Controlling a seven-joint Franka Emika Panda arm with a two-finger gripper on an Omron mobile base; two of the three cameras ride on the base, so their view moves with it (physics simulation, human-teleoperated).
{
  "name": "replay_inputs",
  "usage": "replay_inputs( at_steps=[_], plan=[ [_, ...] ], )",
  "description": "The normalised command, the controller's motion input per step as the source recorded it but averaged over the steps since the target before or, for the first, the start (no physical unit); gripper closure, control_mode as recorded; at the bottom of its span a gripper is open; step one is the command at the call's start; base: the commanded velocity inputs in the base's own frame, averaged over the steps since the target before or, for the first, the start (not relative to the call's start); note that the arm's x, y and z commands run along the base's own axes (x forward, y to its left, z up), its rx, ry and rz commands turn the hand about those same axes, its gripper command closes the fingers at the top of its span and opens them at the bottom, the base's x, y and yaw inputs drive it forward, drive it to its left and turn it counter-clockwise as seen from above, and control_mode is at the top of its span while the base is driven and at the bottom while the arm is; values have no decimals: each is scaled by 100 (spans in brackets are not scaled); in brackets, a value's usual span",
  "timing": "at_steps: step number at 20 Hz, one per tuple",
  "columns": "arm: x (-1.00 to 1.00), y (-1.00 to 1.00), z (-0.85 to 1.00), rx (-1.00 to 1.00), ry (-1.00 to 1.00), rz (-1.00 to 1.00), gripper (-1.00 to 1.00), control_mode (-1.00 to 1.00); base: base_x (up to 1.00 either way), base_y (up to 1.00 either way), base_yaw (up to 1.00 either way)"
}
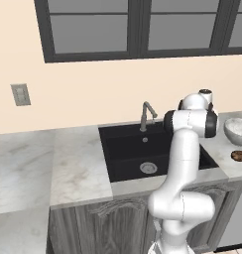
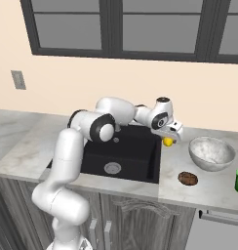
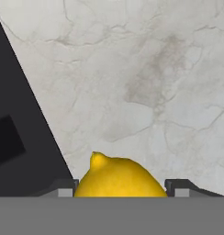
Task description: Remove the potato and lemon from the sink. Then move the bowl and cup from the counter to the sink for washing.
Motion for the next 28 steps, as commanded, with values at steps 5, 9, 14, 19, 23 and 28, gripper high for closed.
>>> replay_inputs(
  at_steps=[5,9,14,19,23,28],
  plan=[
    [9,-18,-14,0,0,0,100,-100,0,0,0],
    [9,-13,-17,0,0,0,100,-100,0,0,0],
    [8,-11,-13,0,0,0,100,-100,0,0,0],
    [4,-7,-10,0,0,0,100,-100,0,0,0],
    [4,-13,-10,0,0,0,100,-100,0,0,0],
    [6,-11,-12,0,0,0,100,-100,0,0,0]
  ],
)
